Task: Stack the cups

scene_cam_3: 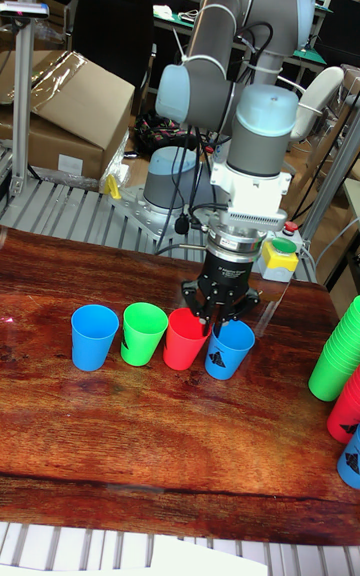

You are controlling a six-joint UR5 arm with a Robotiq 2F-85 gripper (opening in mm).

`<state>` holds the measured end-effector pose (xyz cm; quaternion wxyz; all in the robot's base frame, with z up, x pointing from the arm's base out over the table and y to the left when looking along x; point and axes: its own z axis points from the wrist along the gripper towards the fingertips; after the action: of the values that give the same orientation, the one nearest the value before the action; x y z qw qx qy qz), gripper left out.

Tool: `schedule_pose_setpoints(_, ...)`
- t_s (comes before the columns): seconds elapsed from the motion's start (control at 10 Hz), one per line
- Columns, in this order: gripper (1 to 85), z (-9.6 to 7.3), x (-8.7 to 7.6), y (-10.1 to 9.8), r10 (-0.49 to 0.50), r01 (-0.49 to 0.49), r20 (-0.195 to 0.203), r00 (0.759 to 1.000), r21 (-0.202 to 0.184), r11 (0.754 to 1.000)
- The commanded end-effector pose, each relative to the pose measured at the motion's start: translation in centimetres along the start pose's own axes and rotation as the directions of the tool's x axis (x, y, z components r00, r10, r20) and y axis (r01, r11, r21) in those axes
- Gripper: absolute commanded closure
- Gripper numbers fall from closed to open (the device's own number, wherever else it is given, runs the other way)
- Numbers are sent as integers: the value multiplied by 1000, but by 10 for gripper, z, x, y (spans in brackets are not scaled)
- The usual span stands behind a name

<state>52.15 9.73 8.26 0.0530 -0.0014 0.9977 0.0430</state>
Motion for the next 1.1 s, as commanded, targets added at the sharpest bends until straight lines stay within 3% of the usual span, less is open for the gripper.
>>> schedule_pose_setpoints(0.0, 690, -1, 0, 3, 33, -33, -7, 999, -9, 999)
schedule_pose_setpoints(0.3, 833, -7, 1, 7, 77, -76, -28, 997, 18, 997)
schedule_pose_setpoints(0.5, 843, -15, 0, 16, 82, -82, -41, 996, 10, 997)
schedule_pose_setpoints(0.8, 843, -52, -8, 27, 77, -77, -78, 994, -1, 997)
schedule_pose_setpoints(1.0, 843, -72, -14, 23, 53, -53, -101, 993, -2, 999)
